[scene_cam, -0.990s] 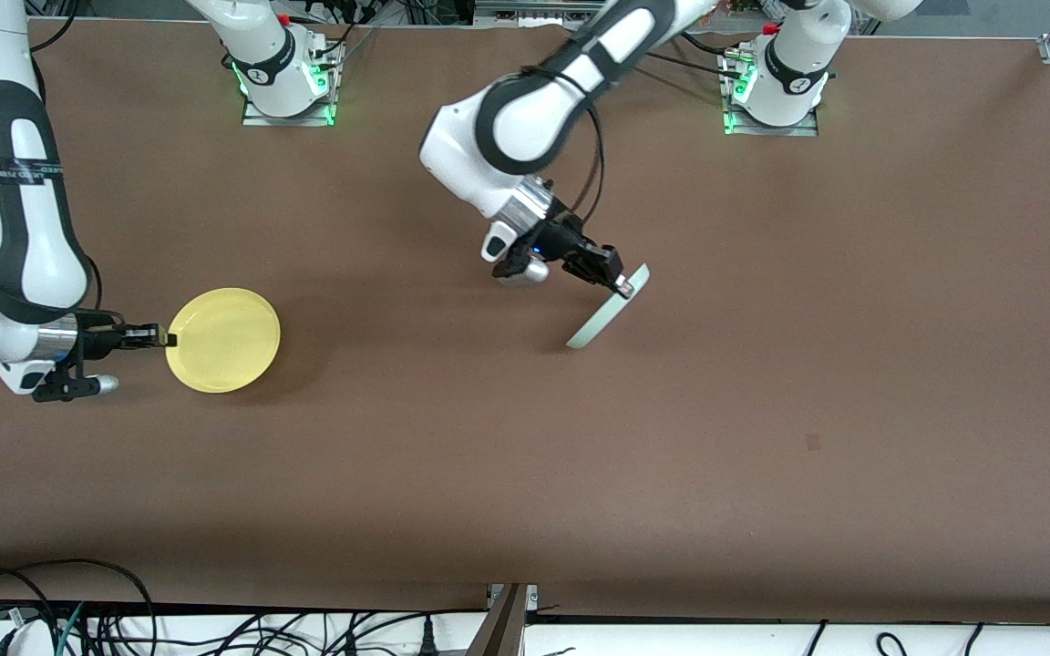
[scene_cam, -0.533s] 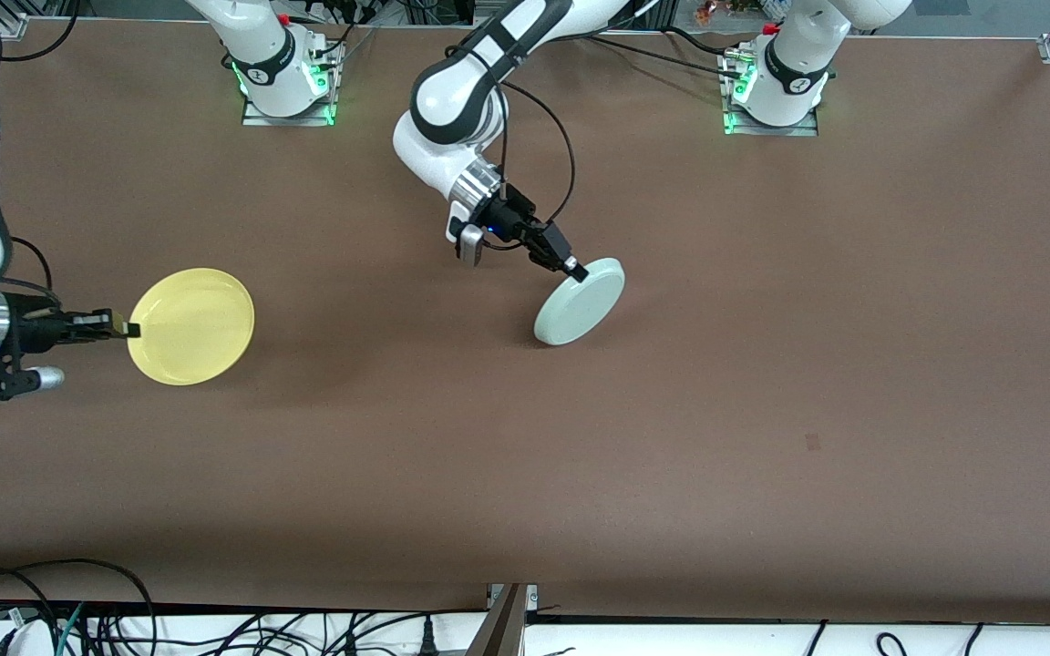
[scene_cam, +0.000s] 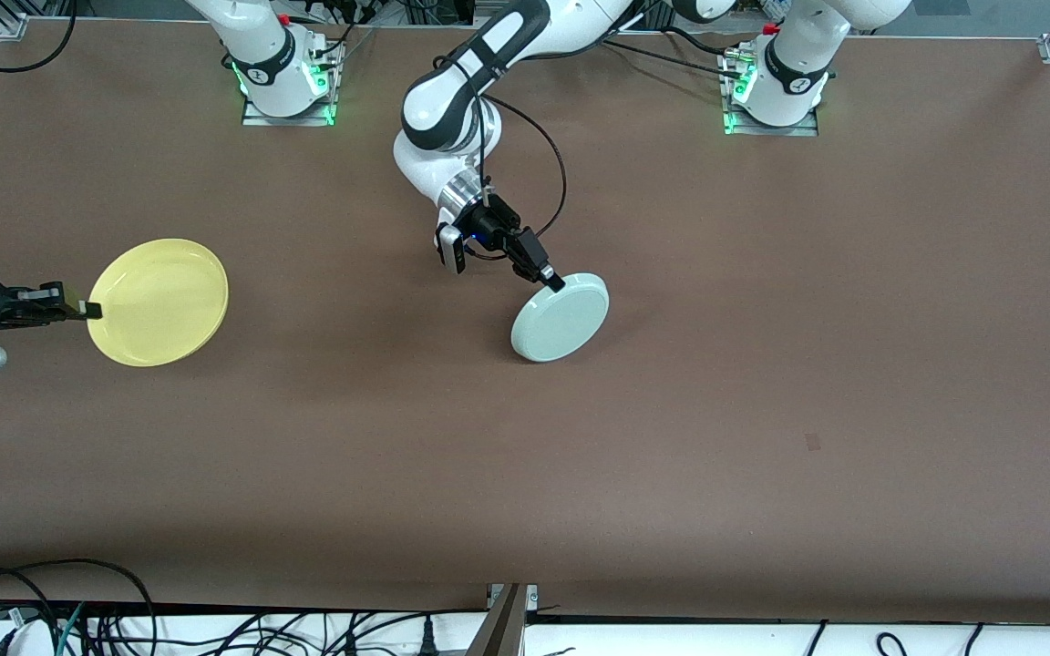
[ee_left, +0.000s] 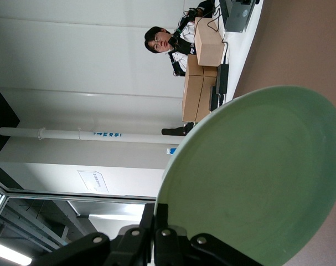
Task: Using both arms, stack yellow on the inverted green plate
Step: 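Lower the inverted green plate onto the table center with the left gripper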
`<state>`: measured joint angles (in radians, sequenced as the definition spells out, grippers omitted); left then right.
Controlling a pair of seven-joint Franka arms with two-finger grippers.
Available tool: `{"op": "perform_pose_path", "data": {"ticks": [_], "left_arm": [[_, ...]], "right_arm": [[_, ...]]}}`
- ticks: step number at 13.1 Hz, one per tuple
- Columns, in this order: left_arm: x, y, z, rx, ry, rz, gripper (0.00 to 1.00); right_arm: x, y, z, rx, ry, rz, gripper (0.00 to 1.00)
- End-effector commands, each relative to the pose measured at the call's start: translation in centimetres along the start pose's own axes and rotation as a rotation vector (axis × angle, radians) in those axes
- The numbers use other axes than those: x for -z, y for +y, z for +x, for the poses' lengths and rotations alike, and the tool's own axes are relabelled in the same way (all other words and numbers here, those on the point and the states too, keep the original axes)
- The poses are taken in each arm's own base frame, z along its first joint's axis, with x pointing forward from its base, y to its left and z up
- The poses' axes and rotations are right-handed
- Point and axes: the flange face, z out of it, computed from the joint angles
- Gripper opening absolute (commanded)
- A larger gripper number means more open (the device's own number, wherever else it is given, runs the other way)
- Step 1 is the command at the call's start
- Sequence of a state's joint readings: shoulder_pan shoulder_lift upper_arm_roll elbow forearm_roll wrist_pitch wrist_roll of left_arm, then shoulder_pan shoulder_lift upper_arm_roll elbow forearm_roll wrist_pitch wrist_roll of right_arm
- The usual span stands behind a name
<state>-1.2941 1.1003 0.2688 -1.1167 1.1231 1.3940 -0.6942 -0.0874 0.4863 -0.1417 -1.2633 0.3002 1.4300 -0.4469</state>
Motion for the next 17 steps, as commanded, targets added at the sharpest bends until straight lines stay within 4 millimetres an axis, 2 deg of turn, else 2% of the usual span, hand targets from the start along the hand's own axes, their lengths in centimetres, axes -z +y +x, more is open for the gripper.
{"op": "perform_pose_path", "data": {"ticks": [1, 3, 6, 8, 11, 12, 14, 17], "left_arm": [[0.4, 0.8, 0.2, 0.046, 0.014, 0.047, 0.00], [1.5, 1.6, -0.1, 0.043, 0.040, 0.036, 0.00], [3.3, 2.8, -0.8, 0.022, 0.075, 0.032, 0.20], [4.4, 3.4, -1.3, 0.016, 0.087, 0.024, 0.25], [7.7, 4.9, -2.8, 0.038, 0.107, -0.055, 0.35], [8.9, 5.3, -3.4, 0.065, 0.091, -0.107, 0.35], [9.7, 5.1, -4.0, 0.115, 0.018, -0.197, 0.36], [11.6, 3.9, -3.4, 0.194, -0.060, -0.386, 0.49]], "right_arm": [[-0.7, 0.0, 0.6, 0.005, -0.015, 0.020, 0.00], [-1.0, 0.2, 0.8, 0.002, -0.017, 0.024, 0.00], [-1.6, 0.4, 1.0, 0.001, -0.029, 0.029, 0.00], [-2.0, 0.5, 1.1, -0.004, -0.032, 0.032, 0.00], [-2.9, 1.0, 1.5, -0.006, -0.043, 0.039, 0.00], [-2.9, 1.0, 1.5, -0.005, -0.039, 0.050, 0.00], [-3.1, 1.0, 1.6, -0.006, -0.038, 0.058, 0.00], [-3.1, 1.0, 1.6, -0.003, -0.040, 0.058, 0.00]]}}
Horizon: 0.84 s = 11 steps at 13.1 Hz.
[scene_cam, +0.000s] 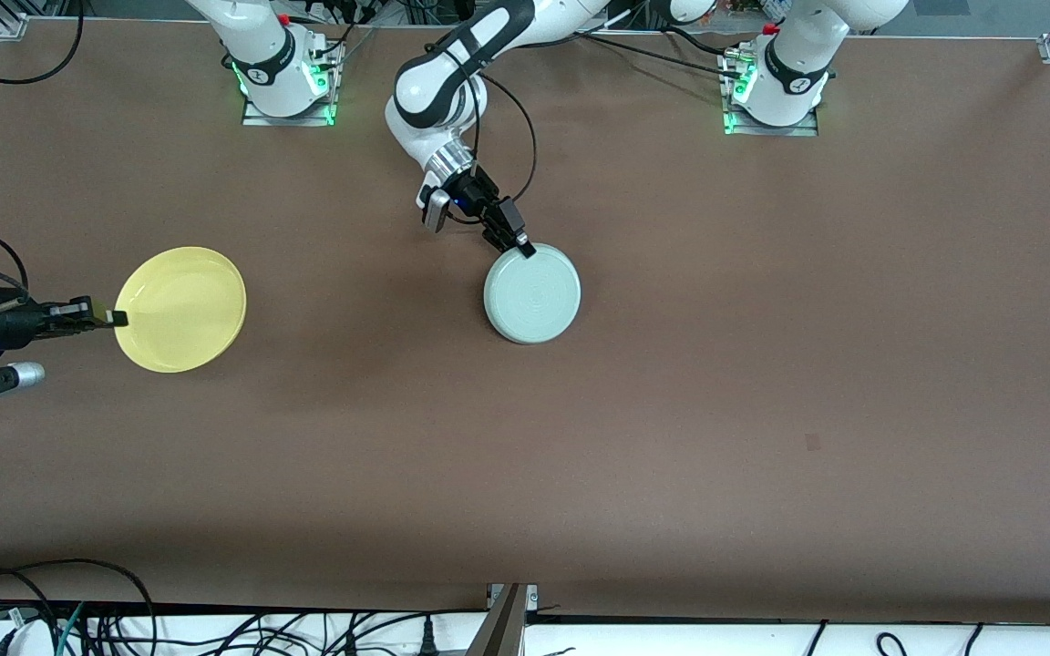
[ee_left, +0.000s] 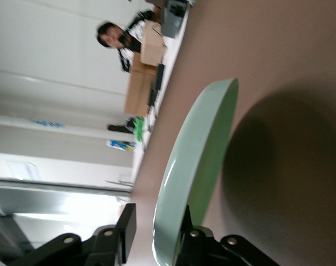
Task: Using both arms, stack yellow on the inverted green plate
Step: 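Lower the inverted green plate onto the table center with the left gripper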
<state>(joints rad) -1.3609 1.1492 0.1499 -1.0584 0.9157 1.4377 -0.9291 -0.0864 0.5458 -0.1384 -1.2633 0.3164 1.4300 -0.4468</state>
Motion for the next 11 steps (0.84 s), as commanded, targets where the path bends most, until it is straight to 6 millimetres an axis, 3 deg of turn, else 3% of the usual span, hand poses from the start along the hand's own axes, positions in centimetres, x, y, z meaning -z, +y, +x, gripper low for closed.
{"op": "perform_pose_path", "data": {"ticks": [1, 3, 4, 5, 8, 10, 11], "left_arm": [[1.9, -1.2, 1.5, 0.095, -0.046, -0.150, 0.54], [2.4, -1.4, 2.2, 0.149, -0.050, -0.238, 0.63], [2.2, -1.9, 3.1, 0.178, -0.068, -0.294, 0.72], [2.1, -2.6, 3.9, 0.200, -0.085, -0.357, 1.00], [2.1, -3.3, 5.3, 0.256, -0.139, -0.500, 1.00], [1.9, -5.7, 6.9, 0.346, -0.220, -0.605, 1.00], [1.2, -8.0, 8.1, 0.382, -0.303, -0.686, 1.00]], "right_arm": [[0.4, -0.1, 0.1, 0.009, 0.008, 0.024, 0.00], [0.4, -0.2, 0.2, 0.010, 0.010, 0.022, 0.00], [0.3, -0.2, 0.2, 0.011, 0.009, 0.022, 0.00], [0.3, -0.1, 0.2, 0.014, 0.008, 0.023, 0.00], [0.3, -0.1, 0.2, 0.018, 0.008, 0.021, 0.00], [0.2, -0.1, 0.3, 0.014, 0.009, 0.022, 0.00], [0.1, -0.2, 0.3, 0.013, 0.009, 0.020, 0.00]]}}
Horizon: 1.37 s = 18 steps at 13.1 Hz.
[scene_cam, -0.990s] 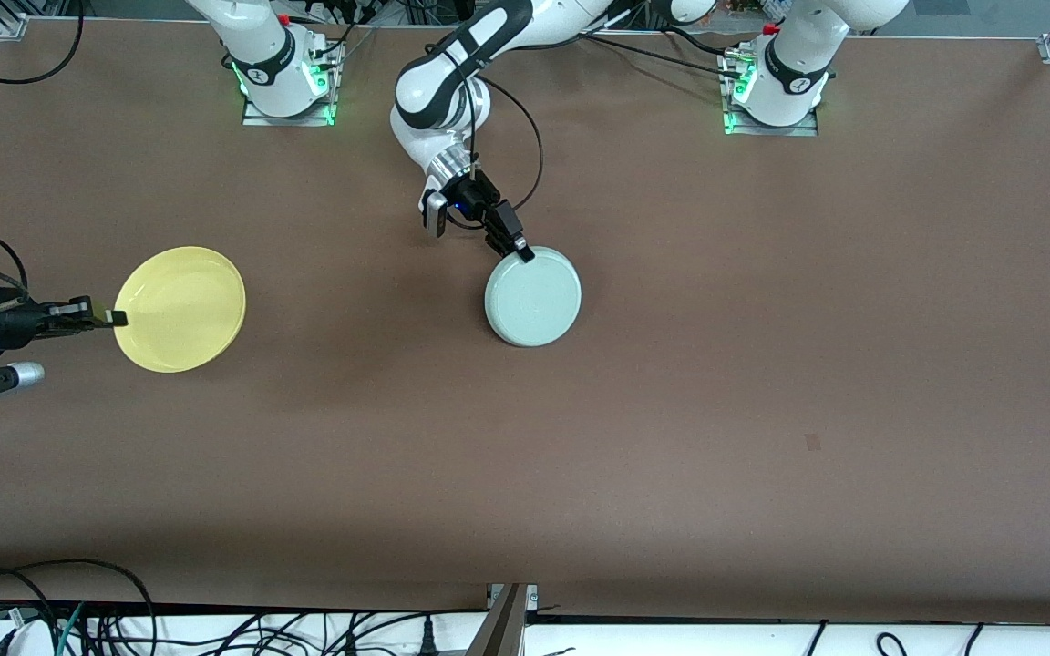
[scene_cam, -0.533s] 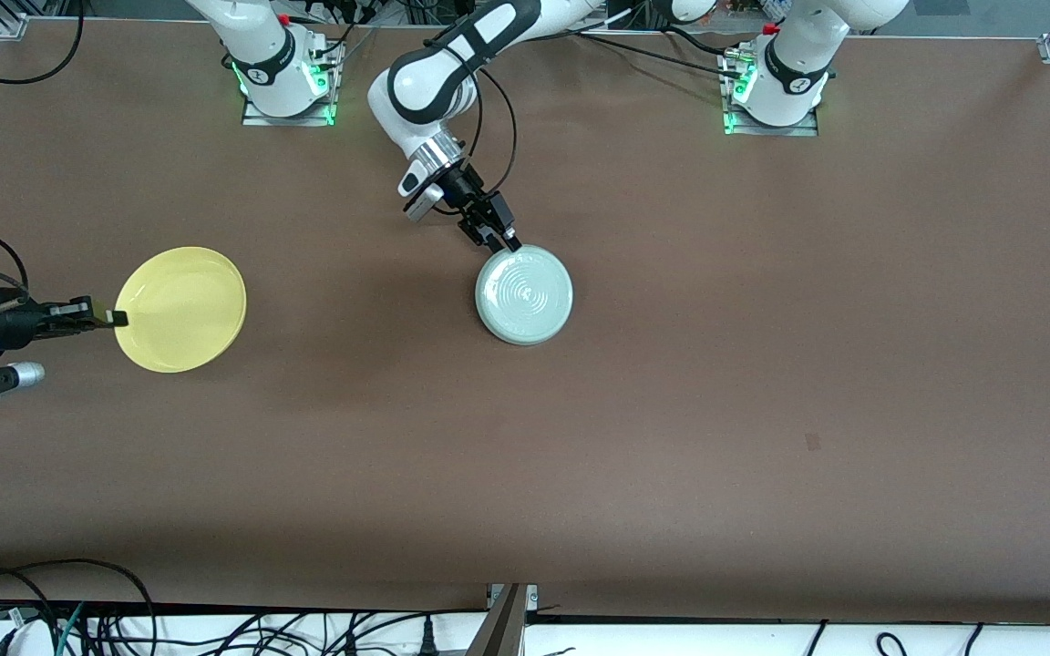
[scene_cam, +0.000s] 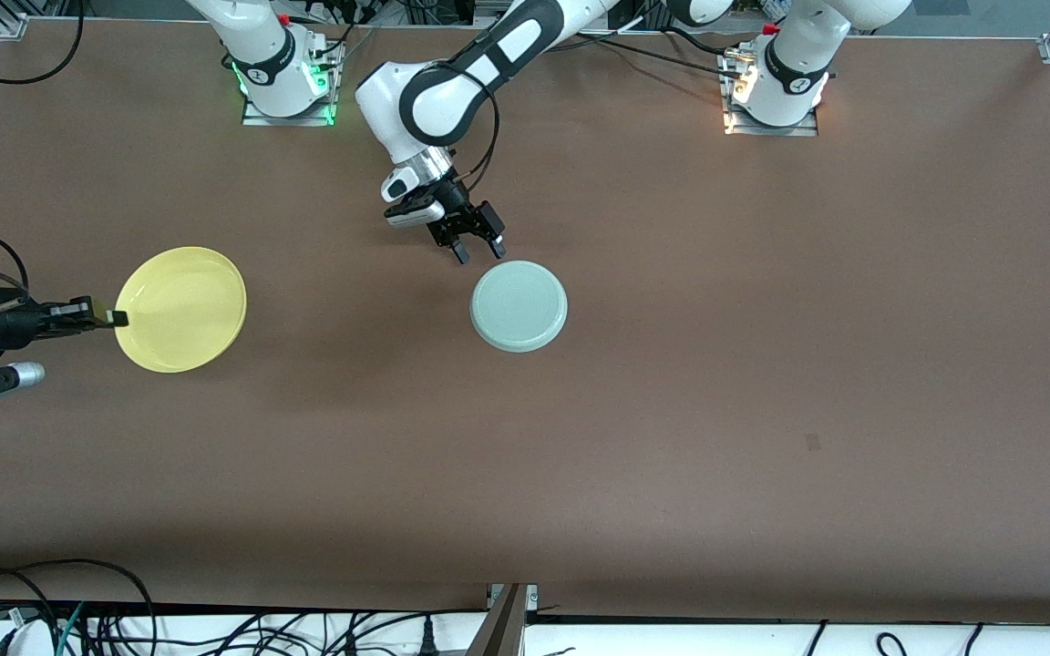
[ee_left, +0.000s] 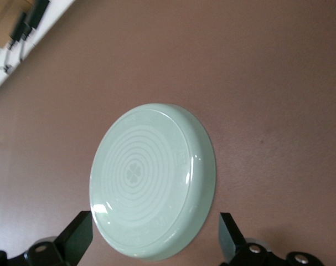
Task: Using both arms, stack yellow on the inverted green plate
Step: 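Lower the inverted green plate onto the table center with the left gripper, then withdraw the left gripper while the right gripper carries the yellow plate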
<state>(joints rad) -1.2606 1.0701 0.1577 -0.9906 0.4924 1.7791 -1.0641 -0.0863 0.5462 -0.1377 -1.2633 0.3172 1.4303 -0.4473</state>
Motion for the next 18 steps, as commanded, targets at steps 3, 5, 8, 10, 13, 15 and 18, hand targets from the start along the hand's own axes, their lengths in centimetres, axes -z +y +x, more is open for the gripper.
{"op": "perform_pose_path", "data": {"ticks": [3, 5, 8, 10, 13, 15, 18], "left_arm": [[2.1, -10.1, 9.7, 0.243, -0.289, -0.280, 1.00], [1.4, -14.6, 13.1, 0.259, -0.331, -0.340, 1.00], [0.7, -24.8, 18.8, 0.328, -0.361, -0.407, 1.00], [-0.4, -30.9, 20.7, 0.312, -0.395, -0.401, 1.00], [-1.1, -39.0, 22.1, 0.316, -0.449, -0.381, 1.00], [-1.1, -44.9, 22.6, 0.348, -0.491, -0.381, 1.00], [-3.2, -55.5, 23.1, 0.318, -0.497, -0.403, 1.00]], "right_arm": [[-0.8, -1.6, 1.2, 0.035, 0.006, 0.005, 0.00], [-3.0, -2.7, 2.0, 0.043, -0.018, 0.011, 0.00], [-6.4, -4.6, 2.9, 0.060, -0.044, 0.008, 0.00], [-8.5, -5.4, 2.8, 0.062, -0.066, 0.018, 0.00], [-11.8, -8.8, 2.4, 0.052, -0.025, 0.030, 0.00], [-13.8, -11.8, 2.3, 0.018, -0.004, 0.027, 0.00], [-17.9, -14.8, 2.2, 0.050, 0.005, 0.026, 0.00]]}}
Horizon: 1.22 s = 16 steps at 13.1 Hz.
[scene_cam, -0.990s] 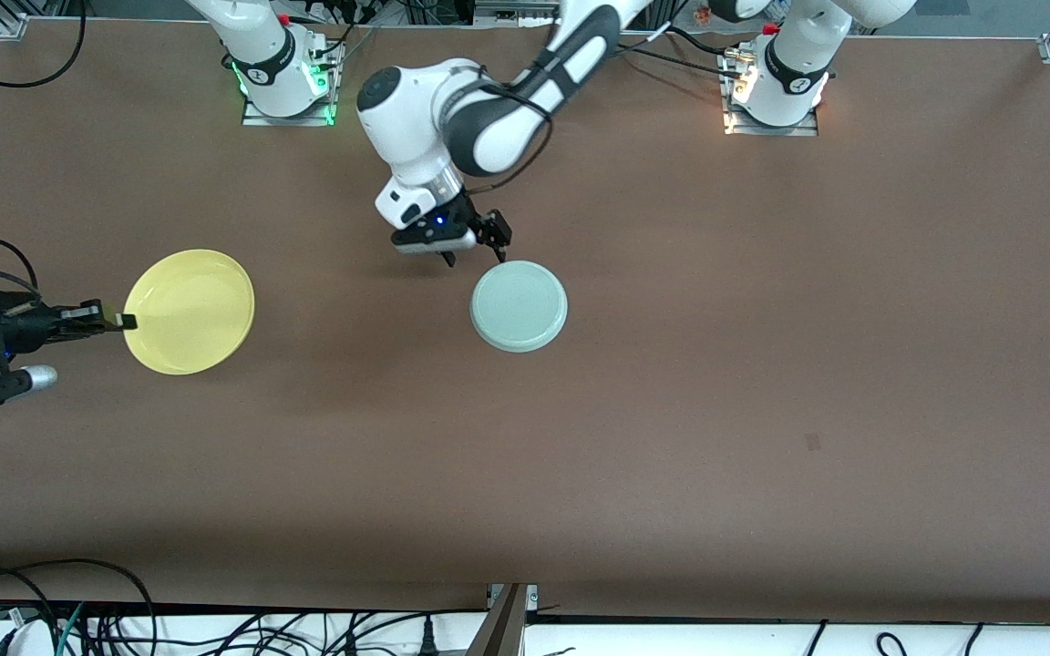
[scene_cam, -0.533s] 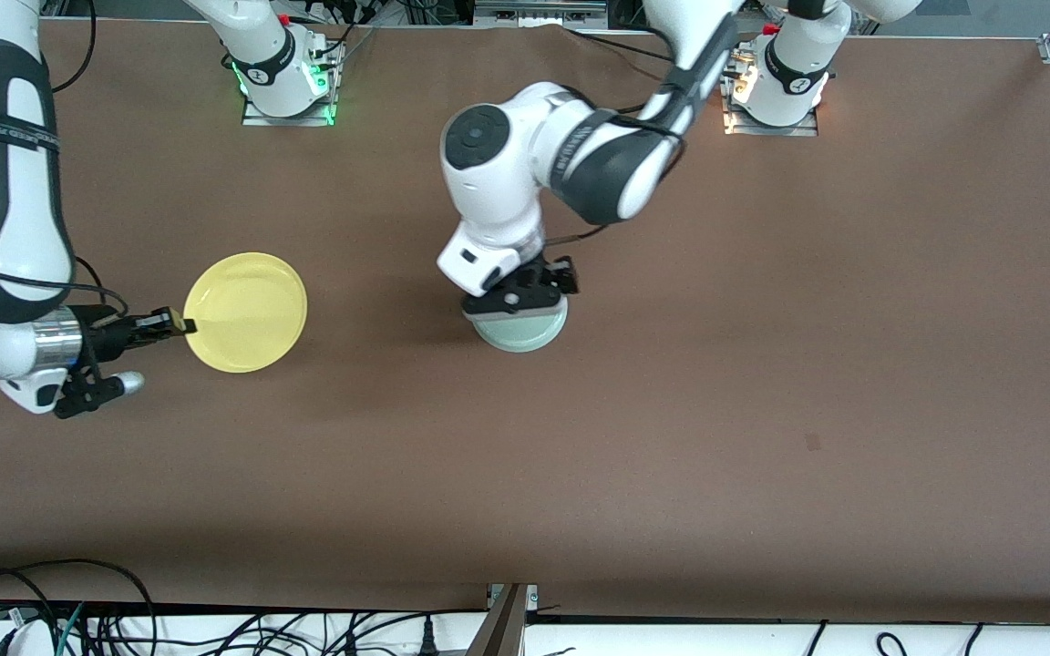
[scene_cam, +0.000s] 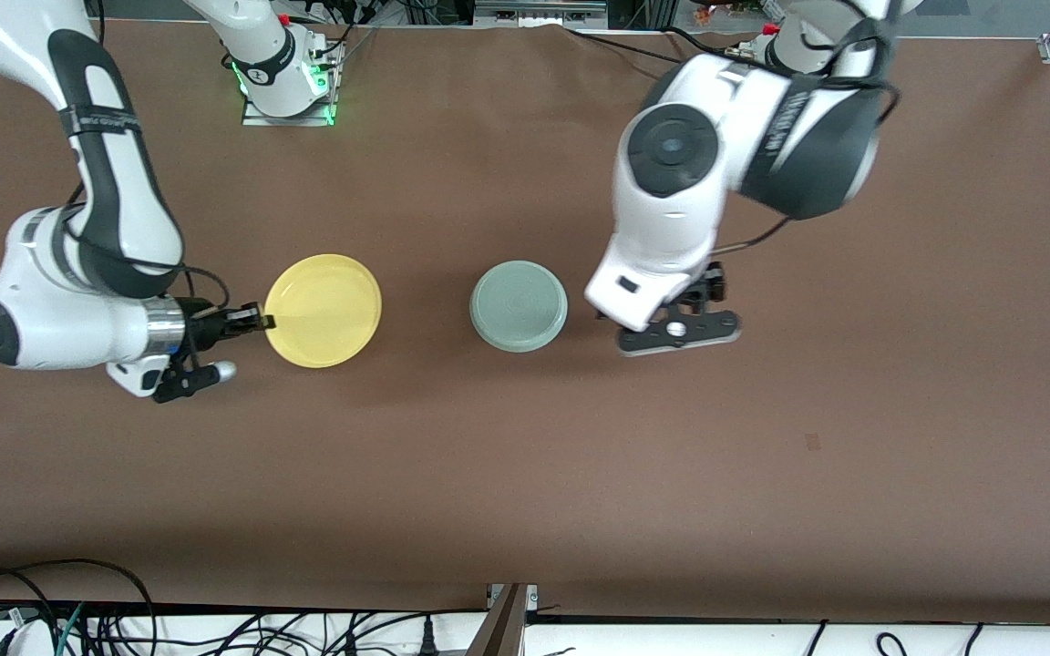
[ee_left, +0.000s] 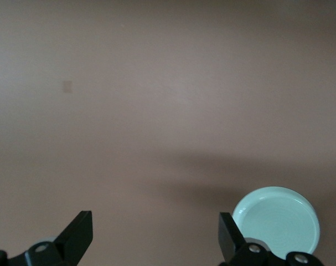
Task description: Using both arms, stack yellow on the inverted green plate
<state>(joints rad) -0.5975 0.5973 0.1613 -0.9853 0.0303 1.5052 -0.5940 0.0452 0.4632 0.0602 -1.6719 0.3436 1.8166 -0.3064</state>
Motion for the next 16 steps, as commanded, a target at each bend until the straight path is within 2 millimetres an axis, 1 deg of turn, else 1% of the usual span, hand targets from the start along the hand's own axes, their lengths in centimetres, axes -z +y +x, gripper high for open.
{"op": "perform_pose_path", "data": {"ticks": [1, 2, 3, 4, 5, 6, 7, 8, 9, 10, 11, 12, 13, 14, 15, 16], "left_arm": [[2.2, -8.7, 2.6, -0.080, -0.040, -0.040, 1.00], [2.2, -12.1, 3.6, -0.096, -0.053, -0.044, 1.00], [2.2, -15.1, 4.1, -0.127, -0.061, -0.038, 1.00], [1.9, -17.5, 4.6, -0.150, -0.074, -0.039, 1.00], [1.9, -20.7, 5.1, -0.147, -0.079, -0.048, 1.00], [2.2, -23.0, 5.3, -0.173, -0.079, -0.058, 1.00], [2.6, -25.7, 5.3, -0.196, -0.076, -0.068, 1.00], [2.6, -28.2, 4.9, -0.205, -0.086, -0.083, 1.00], [2.6, -31.1, 3.9, -0.195, -0.094, -0.109, 1.00], [2.5, -32.2, 2.8, -0.196, -0.082, -0.125, 1.00], [2.1, -33.7, 1.6, -0.196, -0.060, -0.137, 1.00], [1.3, -34.3, 0.3, -0.199, -0.040, -0.146, 1.00], [0.6, -34.6, -0.7, -0.195, -0.026, -0.153, 1.00], [-0.2, -34.7, -1.2, -0.195, -0.033, -0.155, 1.00], [-0.8, -35.0, -1.2, -0.187, -0.045, -0.157, 1.00], [-1.5, -36.2, -1.2, -0.166, -0.057, -0.156, 1.00]], "right_arm": [[-3.5, -2.1, -1.5, 0.000, 0.035, 0.011, 0.00], [-5.2, -3.2, -1.6, 0.005, 0.049, 0.026, 0.00], [-6.3, -4.3, -1.7, -0.018, 0.060, 0.028, 0.00], [-7.3, -6.0, -1.6, -0.046, 0.066, 0.029, 0.00], [-8.5, -7.9, -1.6, -0.077, 0.078, 0.029, 0.00], [-10.1, -9.9, -1.7, -0.098, 0.092, 0.029, 0.00], [-11.6, -11.4, -1.9, -0.112, 0.106, 0.022, 0.00], [-13.0, -13.0, -2.1, -0.122, 0.112, 0.013, 0.00], [-14.3, -14.7, -2.2, -0.129, 0.113, 0.006, 0.00], [-15.7, -15.9, -2.2, -0.125, 0.109, 0.002, 0.00], [-17.1, -16.6, -2.0, -0.134, 0.116, -0.001, 0.00], [-18.5, -17.2, -2.0, -0.154, 0.115, -0.002, 0.00], [-19.7, -18.4, -2.0, -0.167, 0.121, -0.005, 0.00], [-21.0, -19.3, -2.1, -0.175, 0.124, -0.008, 0.00], [-21.7, -19.5, -2.1, -0.176, 0.126, -0.010, 0.00], [-22.5, -19.5, -2.1, -0.177, 0.119, -0.011, 0.00]]}}
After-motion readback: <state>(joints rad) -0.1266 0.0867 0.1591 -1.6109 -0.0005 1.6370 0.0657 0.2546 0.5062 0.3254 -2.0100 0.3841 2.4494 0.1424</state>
